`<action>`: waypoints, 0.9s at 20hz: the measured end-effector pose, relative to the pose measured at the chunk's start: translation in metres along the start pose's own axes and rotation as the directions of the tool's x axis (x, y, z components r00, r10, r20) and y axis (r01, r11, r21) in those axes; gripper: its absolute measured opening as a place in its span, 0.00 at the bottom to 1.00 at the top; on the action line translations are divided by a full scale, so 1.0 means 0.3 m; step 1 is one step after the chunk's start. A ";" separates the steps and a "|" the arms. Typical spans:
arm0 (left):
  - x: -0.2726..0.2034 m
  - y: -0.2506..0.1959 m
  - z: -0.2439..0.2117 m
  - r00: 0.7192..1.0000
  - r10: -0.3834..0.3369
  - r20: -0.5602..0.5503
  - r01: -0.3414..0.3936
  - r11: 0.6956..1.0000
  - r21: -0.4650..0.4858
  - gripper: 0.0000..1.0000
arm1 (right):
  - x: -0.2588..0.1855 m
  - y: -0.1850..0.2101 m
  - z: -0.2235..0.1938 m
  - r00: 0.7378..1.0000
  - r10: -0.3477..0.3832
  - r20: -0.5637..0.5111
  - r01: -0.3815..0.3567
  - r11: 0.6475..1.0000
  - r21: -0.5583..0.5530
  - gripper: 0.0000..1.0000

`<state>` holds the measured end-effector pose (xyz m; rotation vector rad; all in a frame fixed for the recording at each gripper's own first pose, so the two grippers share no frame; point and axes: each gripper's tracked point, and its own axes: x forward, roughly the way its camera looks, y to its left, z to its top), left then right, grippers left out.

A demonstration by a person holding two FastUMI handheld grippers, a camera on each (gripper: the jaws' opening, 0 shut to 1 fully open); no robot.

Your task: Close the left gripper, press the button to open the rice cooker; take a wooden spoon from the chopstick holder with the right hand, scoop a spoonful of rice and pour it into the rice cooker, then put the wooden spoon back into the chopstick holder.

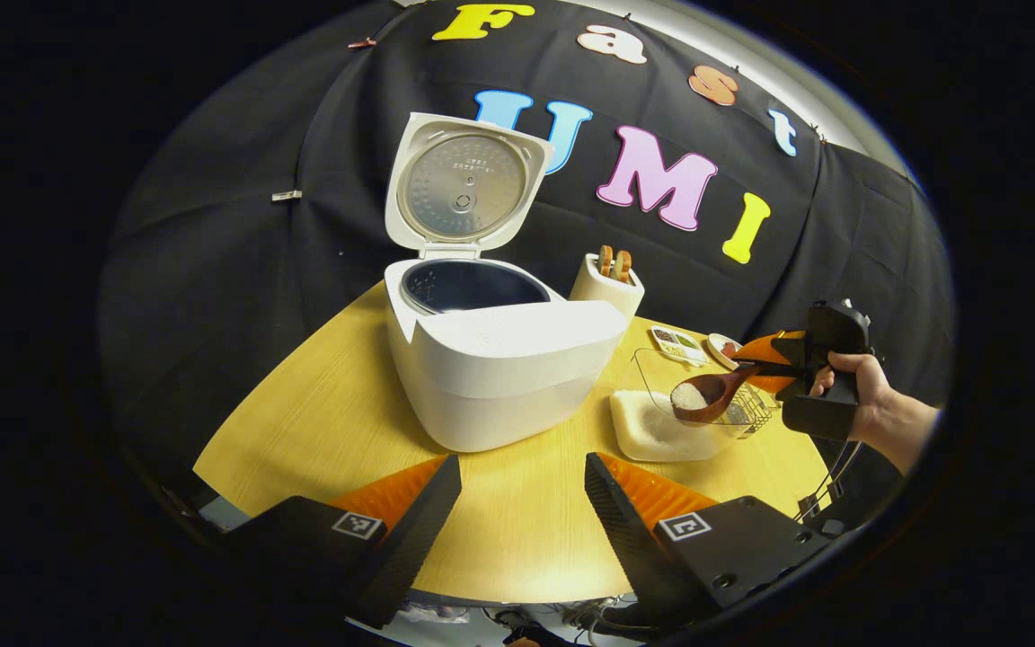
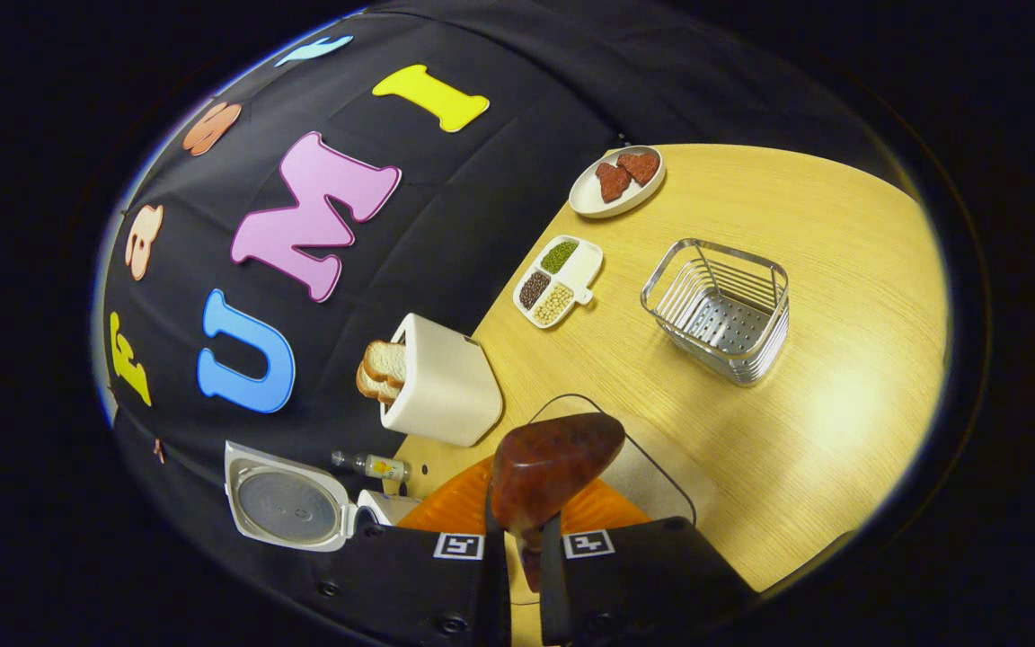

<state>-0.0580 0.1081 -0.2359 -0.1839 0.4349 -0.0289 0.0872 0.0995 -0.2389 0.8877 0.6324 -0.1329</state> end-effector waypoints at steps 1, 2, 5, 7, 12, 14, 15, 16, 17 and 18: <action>0.005 -0.004 0.002 1.000 -0.003 0.002 0.003 1.000 -0.001 0.96 | -0.012 0.011 0.022 1.000 0.004 0.003 -0.004 1.000 0.009 0.17; 0.005 -0.005 0.008 1.000 -0.004 0.003 0.004 1.000 -0.003 0.96 | -0.020 0.024 0.041 1.000 0.006 0.006 -0.006 1.000 0.015 0.17; 0.006 -0.006 0.021 1.000 0.000 0.015 0.000 1.000 -0.018 0.96 | -0.035 0.072 0.084 1.000 0.015 0.008 -0.015 1.000 0.024 0.17; 0.003 -0.002 0.036 1.000 0.010 0.026 -0.009 1.000 -0.023 0.96 | -0.044 0.130 0.111 0.999 0.043 0.006 -0.043 0.998 0.053 0.17; -0.030 0.052 0.067 0.996 0.060 0.069 -0.057 0.997 -0.044 0.96 | -0.066 0.294 0.151 0.991 0.135 -0.009 -0.130 0.972 0.198 0.17; -0.041 0.081 0.060 0.995 0.077 0.069 -0.072 0.995 -0.067 0.96 | -0.064 0.356 0.151 0.987 0.163 -0.012 -0.157 0.967 0.202 0.17; -0.045 0.097 0.055 0.994 0.086 0.068 -0.081 0.994 -0.075 0.96 | -0.057 0.389 0.144 0.985 0.174 -0.015 -0.168 0.967 0.193 0.17; -0.051 0.113 0.054 0.993 0.096 0.068 -0.090 0.993 -0.081 0.96 | -0.048 0.421 0.132 0.983 0.183 -0.020 -0.176 0.967 0.183 0.17; -0.056 0.131 0.051 0.992 0.105 0.067 -0.099 0.991 -0.085 0.96 | -0.042 0.453 0.106 0.981 0.193 -0.031 -0.185 0.967 0.176 0.17; -0.062 0.149 0.054 0.991 0.115 0.069 -0.109 0.990 -0.087 0.96 | -0.032 0.488 0.080 0.977 0.207 -0.043 -0.196 0.965 0.176 0.17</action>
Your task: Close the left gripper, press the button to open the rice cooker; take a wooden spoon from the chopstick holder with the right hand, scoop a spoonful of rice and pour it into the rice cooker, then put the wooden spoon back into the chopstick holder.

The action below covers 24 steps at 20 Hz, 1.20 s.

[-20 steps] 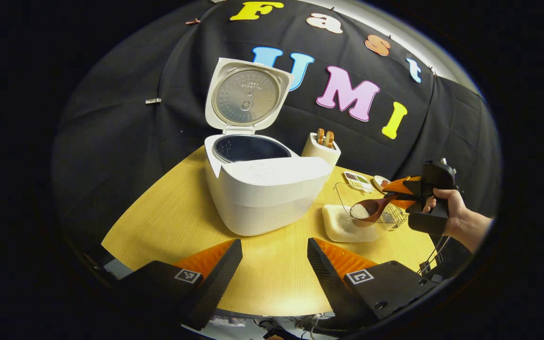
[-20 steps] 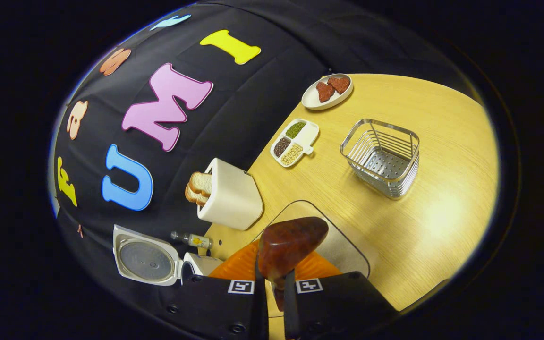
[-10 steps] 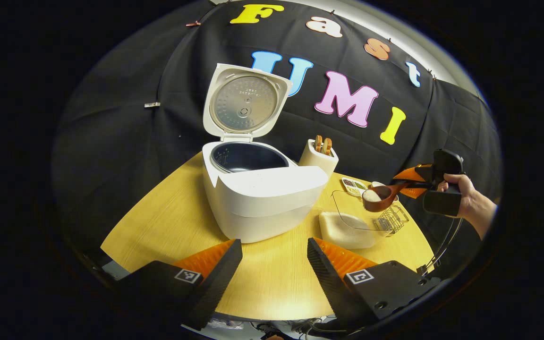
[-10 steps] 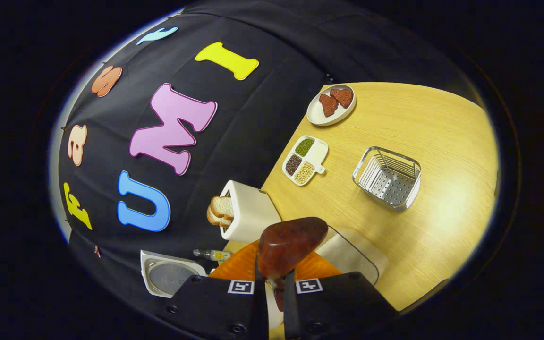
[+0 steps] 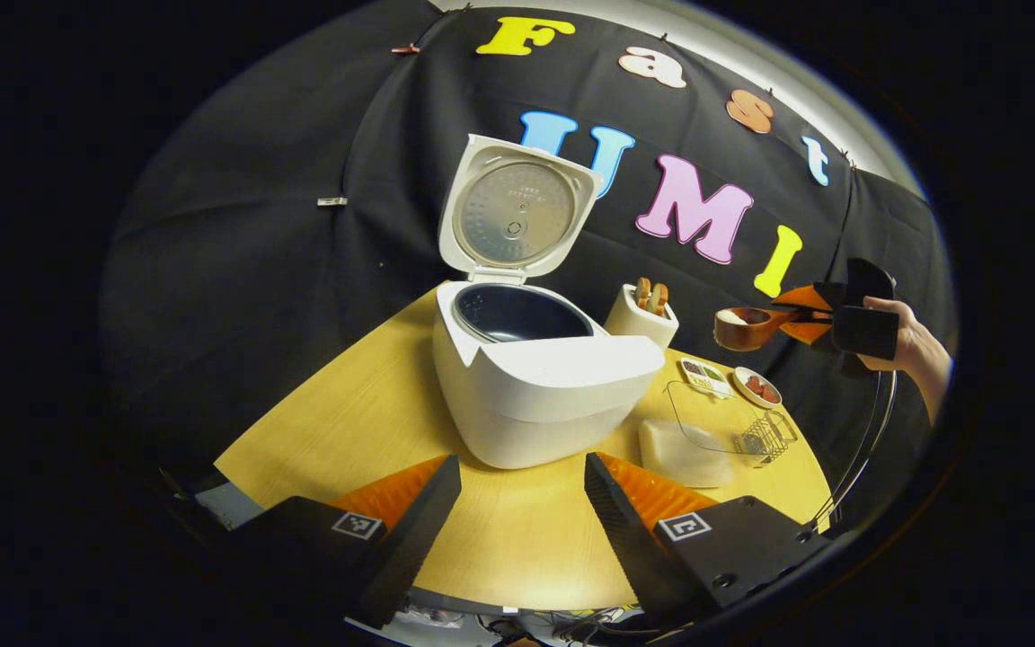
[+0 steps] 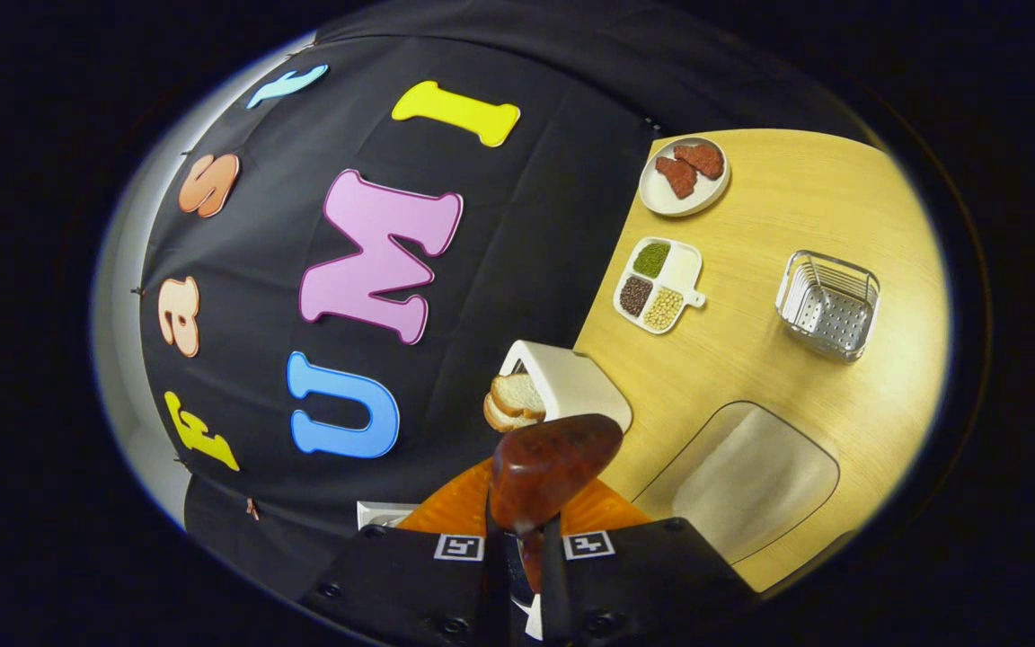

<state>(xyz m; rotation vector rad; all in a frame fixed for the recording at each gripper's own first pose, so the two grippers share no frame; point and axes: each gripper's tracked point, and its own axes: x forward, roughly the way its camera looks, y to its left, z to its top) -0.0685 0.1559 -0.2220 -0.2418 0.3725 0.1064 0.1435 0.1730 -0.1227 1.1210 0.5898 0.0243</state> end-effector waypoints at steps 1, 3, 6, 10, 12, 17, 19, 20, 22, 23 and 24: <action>-0.003 0.020 0.005 1.000 0.011 0.004 -0.011 1.000 -0.002 0.96 | 0.017 0.029 -0.035 1.000 0.013 -0.018 -0.013 1.000 0.005 0.12; -0.014 0.052 0.015 1.000 0.027 0.014 -0.027 1.000 -0.006 0.96 | 0.054 0.081 -0.110 0.998 0.032 -0.055 -0.031 0.999 0.016 0.17; -0.029 0.107 0.026 0.998 0.056 0.027 -0.056 0.998 -0.013 0.96 | 0.121 0.150 -0.231 0.993 0.050 -0.109 -0.050 0.999 0.003 0.17; -0.047 0.155 0.023 0.996 0.084 0.027 -0.083 0.996 -0.044 0.96 | 0.198 0.231 -0.395 0.982 0.072 -0.174 -0.079 0.996 -0.030 0.17; -0.060 0.177 0.012 0.995 0.096 0.019 -0.095 0.994 -0.057 0.96 | 0.239 0.264 -0.468 0.978 0.078 -0.195 -0.094 0.993 -0.072 0.17; -0.063 0.216 -0.004 0.992 0.124 0.003 -0.123 0.989 -0.086 0.96 | 0.333 0.349 -0.641 0.969 0.095 -0.227 -0.149 0.960 -0.237 0.17; -0.068 0.228 0.004 0.992 0.128 0.002 -0.127 0.988 -0.090 0.96 | 0.363 0.374 -0.688 0.969 0.099 -0.227 -0.173 0.927 -0.334 0.17; -0.069 0.236 0.011 0.991 0.131 0.002 -0.130 0.988 -0.084 0.96 | 0.379 0.389 -0.708 0.970 0.107 -0.220 -0.187 0.905 -0.382 0.17; -0.061 0.249 0.024 0.991 0.134 0.003 -0.134 0.988 -0.073 0.98 | 0.394 0.412 -0.752 0.969 0.124 -0.215 -0.214 0.853 -0.475 0.17; -0.061 0.256 0.031 0.991 0.137 0.003 -0.136 0.988 -0.071 0.98 | 0.402 0.422 -0.774 0.967 0.131 -0.218 -0.229 0.821 -0.523 0.17; -0.058 0.262 0.025 0.991 0.137 -0.003 -0.137 0.988 -0.071 0.98 | 0.414 0.425 -0.792 0.966 0.137 -0.221 -0.242 0.786 -0.569 0.17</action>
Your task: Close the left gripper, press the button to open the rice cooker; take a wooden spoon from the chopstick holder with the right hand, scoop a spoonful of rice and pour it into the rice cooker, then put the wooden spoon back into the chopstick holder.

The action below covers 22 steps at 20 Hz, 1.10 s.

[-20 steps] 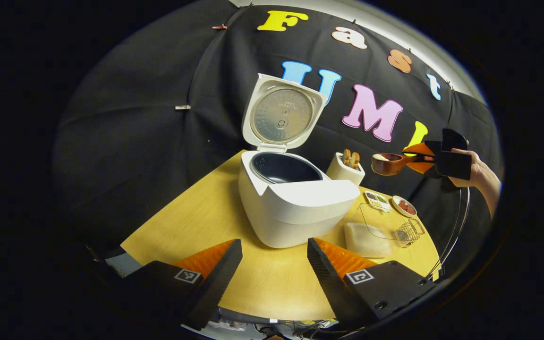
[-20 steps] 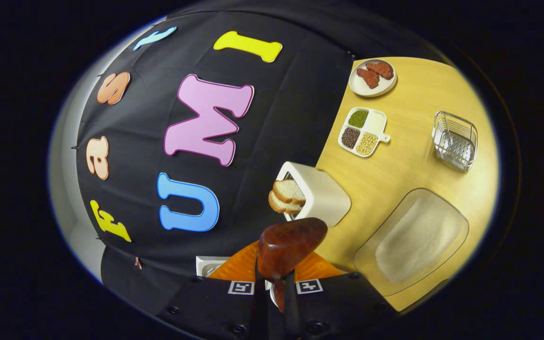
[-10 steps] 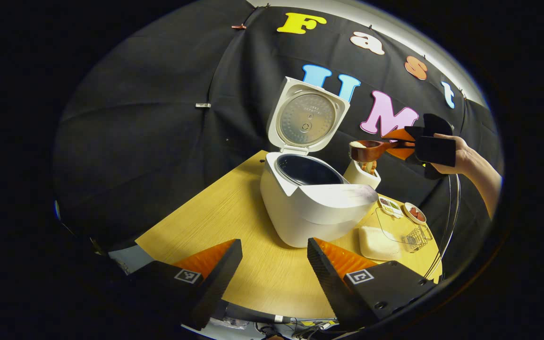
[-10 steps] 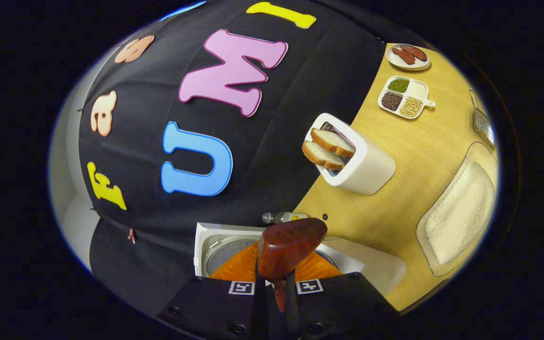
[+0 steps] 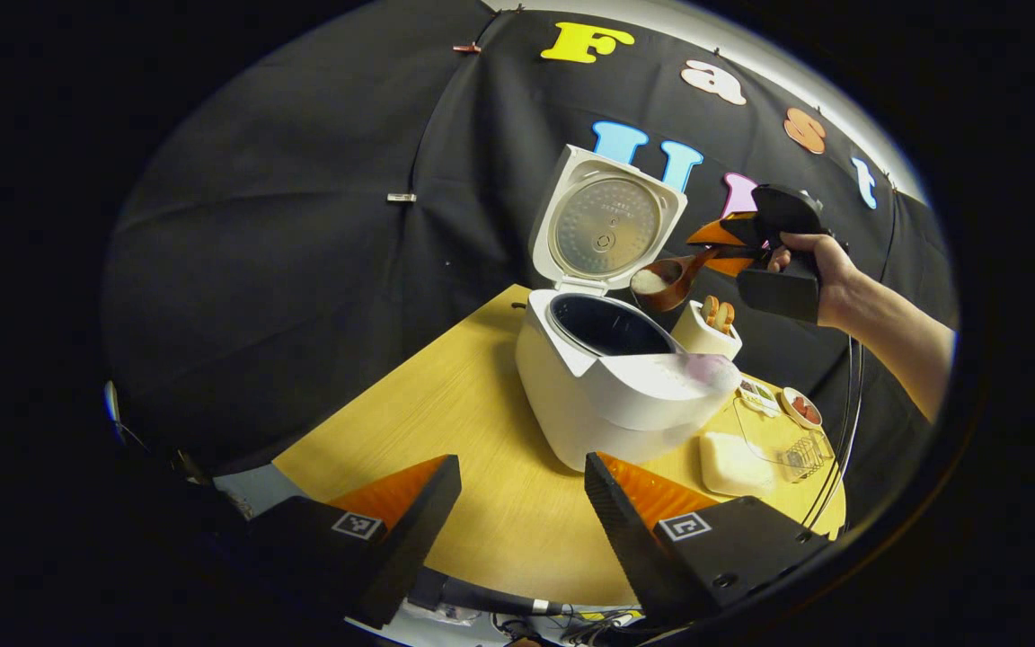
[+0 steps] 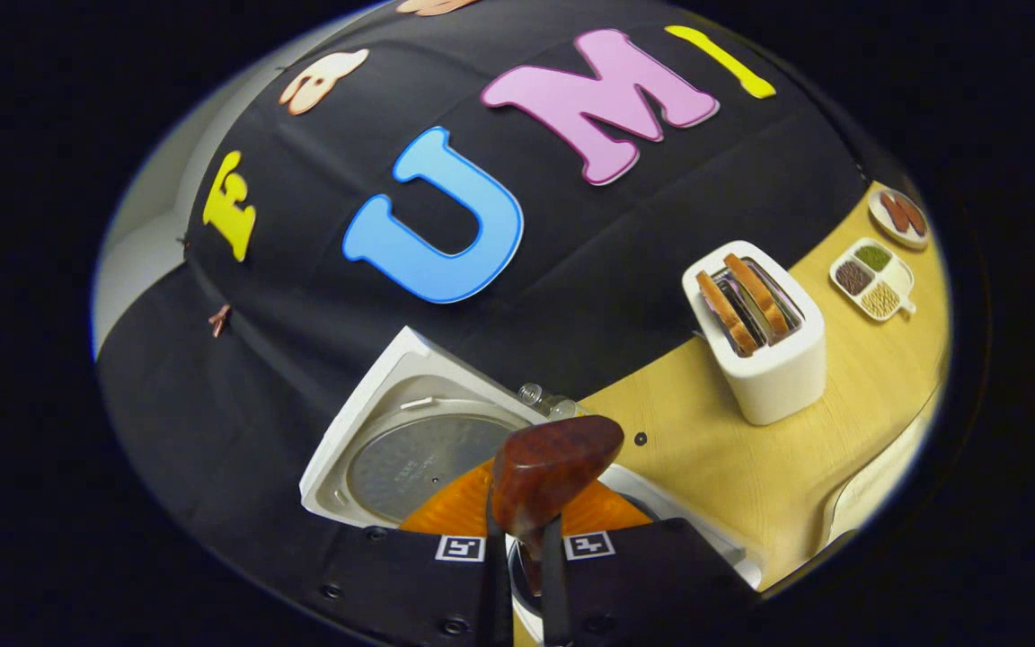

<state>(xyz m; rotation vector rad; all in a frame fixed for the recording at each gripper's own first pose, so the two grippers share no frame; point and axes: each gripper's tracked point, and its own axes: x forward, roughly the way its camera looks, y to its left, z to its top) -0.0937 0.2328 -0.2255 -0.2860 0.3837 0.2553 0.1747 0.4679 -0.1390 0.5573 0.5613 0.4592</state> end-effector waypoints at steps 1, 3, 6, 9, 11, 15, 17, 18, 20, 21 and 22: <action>0.001 0.002 -0.007 1.000 -0.002 -0.009 0.002 1.000 0.004 0.96 | 0.011 0.009 -0.017 1.000 0.004 0.001 -0.004 0.998 -0.055 0.17; -0.003 0.010 -0.005 1.000 0.001 -0.006 -0.001 1.000 0.015 0.96 | 0.036 0.013 -0.063 1.000 0.003 -0.002 -0.004 0.989 -0.145 0.17; -0.010 0.012 -0.003 1.000 0.005 -0.001 -0.005 1.000 0.005 0.96 | 0.068 0.017 -0.123 1.000 0.003 -0.004 -0.004 0.963 -0.268 0.17; -0.012 0.007 -0.011 1.000 0.007 -0.001 -0.007 1.000 -0.024 0.96 | 0.081 0.045 -0.163 0.999 0.033 -0.011 -0.035 0.928 -0.371 0.17; -0.008 -0.009 -0.019 1.000 -0.007 -0.009 0.006 1.000 -0.028 0.96 | 0.082 0.074 -0.178 0.998 0.070 -0.010 -0.068 0.902 -0.427 0.17; -0.009 -0.016 -0.015 1.000 -0.018 -0.006 0.018 1.000 -0.020 0.96 | 0.087 0.146 -0.199 0.990 0.140 -0.013 -0.124 0.827 -0.549 0.17; -0.005 -0.008 -0.013 1.000 -0.016 -0.005 0.016 1.000 -0.011 0.96 | 0.084 0.176 -0.223 0.984 0.175 -0.027 -0.154 0.770 -0.620 0.17; -0.005 -0.005 -0.008 1.000 -0.014 -0.001 0.014 1.000 -0.008 0.98 | 0.084 0.196 -0.236 0.980 0.194 -0.035 -0.170 0.742 -0.649 0.17; -0.005 -0.002 0.001 1.000 -0.011 0.005 0.011 1.000 -0.012 0.98 | 0.078 0.221 -0.258 0.972 0.228 -0.051 -0.191 0.654 -0.732 0.17; -0.005 -0.002 0.002 1.000 -0.011 0.007 0.011 1.000 -0.017 0.98 | 0.065 0.231 -0.265 0.968 0.243 -0.058 -0.198 0.604 -0.772 0.17; -0.004 -0.007 0.005 1.000 -0.014 0.008 0.014 1.000 -0.021 0.96 | 0.057 0.240 -0.278 0.964 0.260 -0.065 -0.205 0.560 -0.803 0.17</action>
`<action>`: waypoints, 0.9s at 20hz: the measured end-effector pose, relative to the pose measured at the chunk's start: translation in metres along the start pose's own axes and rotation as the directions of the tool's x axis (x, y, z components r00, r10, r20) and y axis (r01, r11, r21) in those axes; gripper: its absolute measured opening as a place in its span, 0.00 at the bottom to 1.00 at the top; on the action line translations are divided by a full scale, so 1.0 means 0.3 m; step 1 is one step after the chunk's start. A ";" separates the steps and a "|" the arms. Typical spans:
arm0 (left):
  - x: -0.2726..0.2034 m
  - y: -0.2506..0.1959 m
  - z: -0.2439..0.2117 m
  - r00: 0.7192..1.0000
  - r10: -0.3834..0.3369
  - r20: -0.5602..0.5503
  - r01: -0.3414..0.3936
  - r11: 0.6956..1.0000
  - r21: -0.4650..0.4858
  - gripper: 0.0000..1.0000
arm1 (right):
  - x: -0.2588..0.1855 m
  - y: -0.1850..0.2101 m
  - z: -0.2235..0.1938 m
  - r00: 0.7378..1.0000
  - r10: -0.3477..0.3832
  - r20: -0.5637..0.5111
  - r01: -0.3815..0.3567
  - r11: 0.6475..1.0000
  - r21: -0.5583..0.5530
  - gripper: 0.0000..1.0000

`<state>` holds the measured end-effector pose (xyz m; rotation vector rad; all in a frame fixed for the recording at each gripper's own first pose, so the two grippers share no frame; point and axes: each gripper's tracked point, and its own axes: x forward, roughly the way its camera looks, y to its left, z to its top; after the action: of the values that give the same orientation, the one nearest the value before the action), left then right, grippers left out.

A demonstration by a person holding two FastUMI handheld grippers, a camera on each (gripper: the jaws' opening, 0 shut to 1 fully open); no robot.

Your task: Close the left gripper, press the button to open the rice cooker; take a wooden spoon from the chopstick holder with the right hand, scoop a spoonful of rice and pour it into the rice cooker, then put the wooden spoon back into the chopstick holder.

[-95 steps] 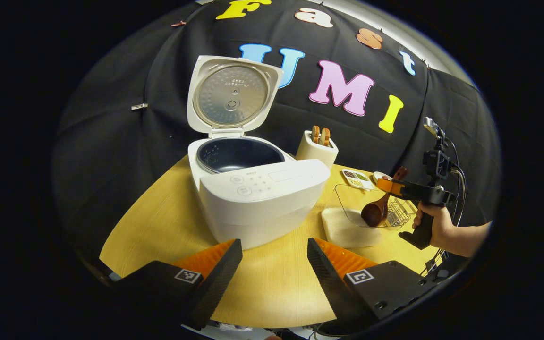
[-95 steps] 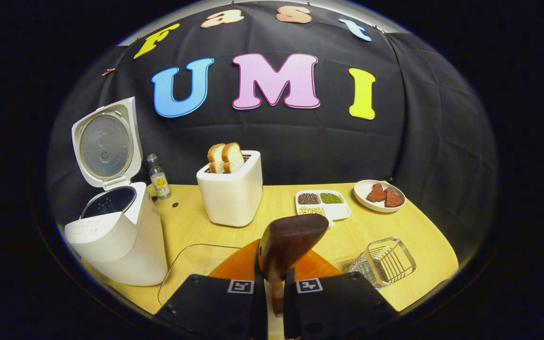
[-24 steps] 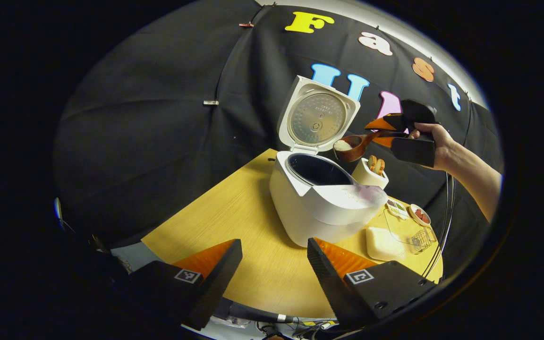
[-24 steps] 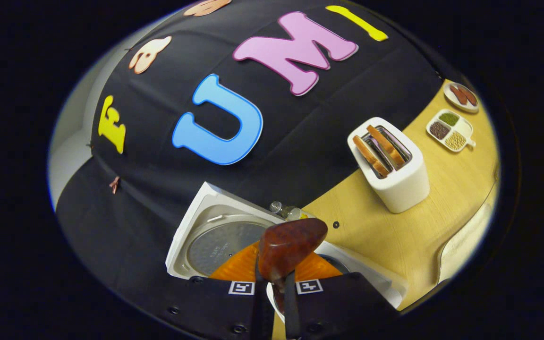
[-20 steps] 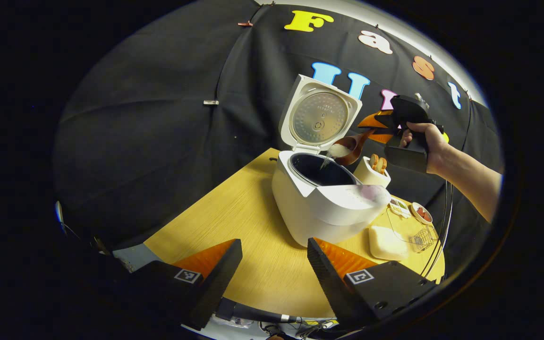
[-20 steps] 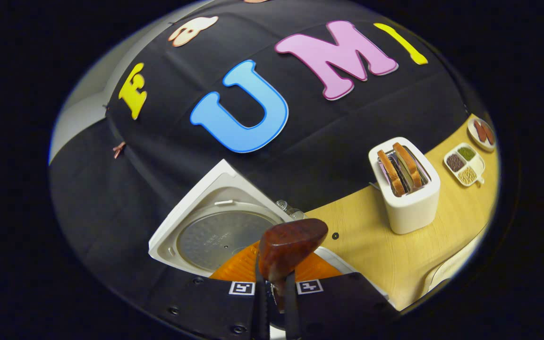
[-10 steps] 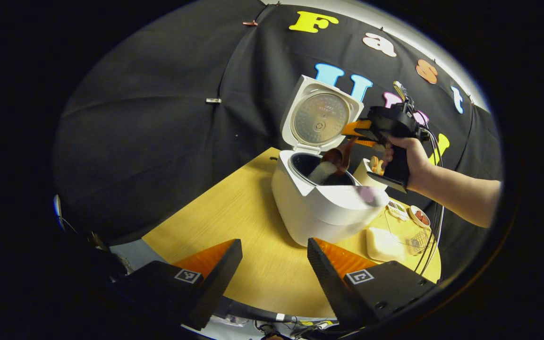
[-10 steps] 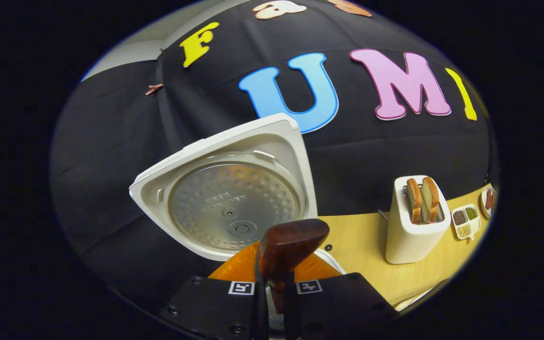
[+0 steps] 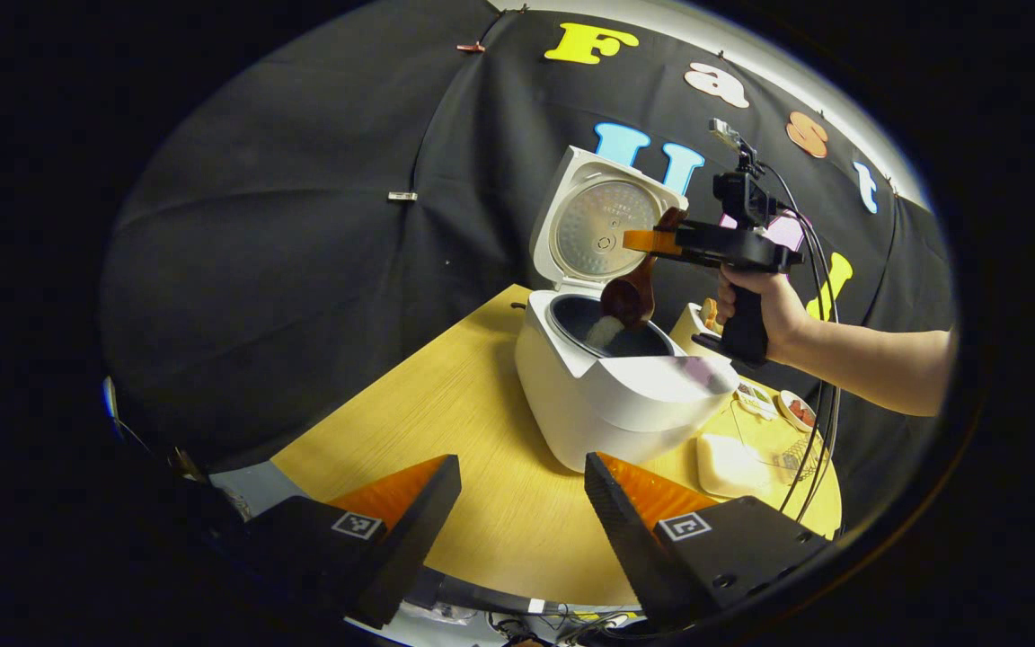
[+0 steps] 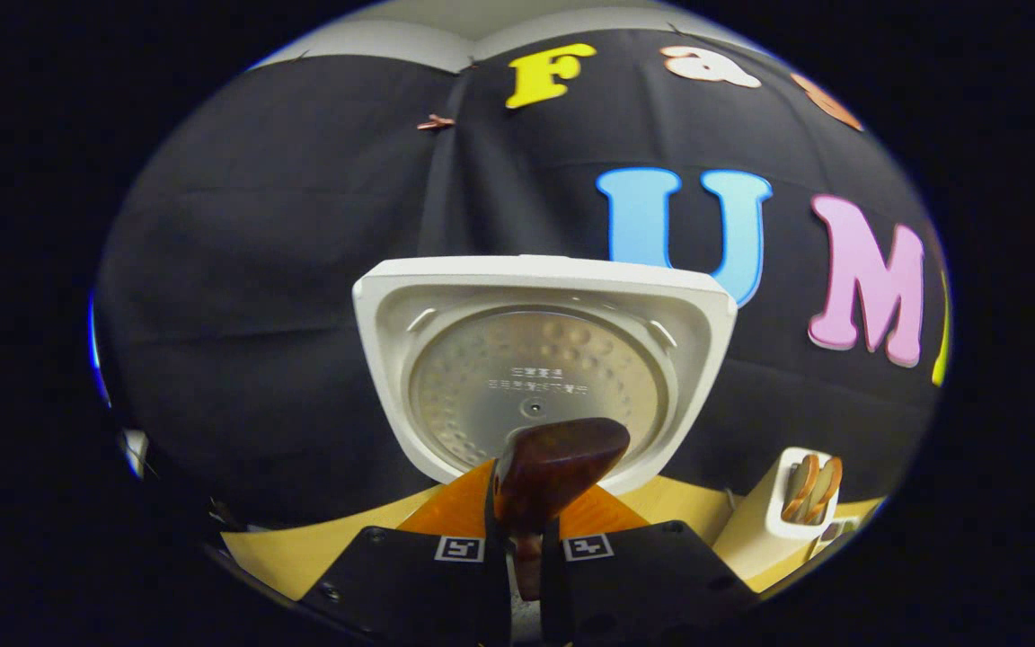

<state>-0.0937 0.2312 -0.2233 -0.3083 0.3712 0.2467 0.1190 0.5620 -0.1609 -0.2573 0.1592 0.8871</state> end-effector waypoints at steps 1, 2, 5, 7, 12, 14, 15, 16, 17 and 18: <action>0.000 -0.004 -0.006 1.000 -0.002 -0.004 0.002 1.000 -0.001 0.96 | -0.003 0.021 -0.007 1.000 0.013 0.001 -0.013 0.999 -0.042 0.17; 0.000 -0.002 -0.009 1.000 0.000 -0.003 0.000 1.000 0.005 0.96 | -0.007 0.033 -0.020 1.000 0.020 -0.004 -0.020 0.997 -0.073 0.17; -0.004 0.007 0.004 1.000 0.014 0.015 -0.015 1.000 0.028 0.96 | -0.022 0.065 -0.025 0.999 0.042 -0.010 -0.043 0.994 -0.104 0.17; -0.008 0.004 0.012 1.000 0.015 0.023 -0.016 0.999 0.043 0.98 | -0.033 0.046 -0.007 1.000 0.030 -0.009 -0.030 0.998 -0.055 0.17; -0.018 -0.028 0.015 0.999 0.003 0.033 -0.004 0.999 0.052 0.96 | -0.105 -0.046 0.084 1.000 -0.016 0.014 0.014 0.989 0.149 0.17; -0.019 -0.051 0.013 0.999 -0.006 0.036 0.004 0.999 0.046 0.96 | -0.146 -0.107 0.108 0.999 -0.046 0.015 0.041 0.971 0.237 0.17; -0.020 -0.066 0.011 0.999 -0.013 0.037 0.011 0.999 0.041 0.96 | -0.170 -0.137 0.121 0.998 -0.058 0.020 0.050 0.960 0.275 0.17; -0.024 -0.079 0.010 0.999 -0.019 0.038 0.018 0.999 0.037 0.96 | -0.195 -0.170 0.129 0.997 -0.072 0.021 0.062 0.947 0.314 0.17; -0.023 -0.092 0.005 0.999 -0.025 0.040 0.024 0.999 0.036 0.96 | -0.224 -0.206 0.130 0.996 -0.089 0.014 0.078 0.932 0.355 0.17; -0.026 -0.105 0.002 0.999 -0.031 0.042 0.029 0.999 0.039 0.96 | -0.251 -0.246 0.126 0.994 -0.109 -0.001 0.101 0.914 0.393 0.17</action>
<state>-0.0913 0.2010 -0.2118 -0.2699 0.3290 0.2157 0.1309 0.4724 -0.0949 0.1193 0.2969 0.7316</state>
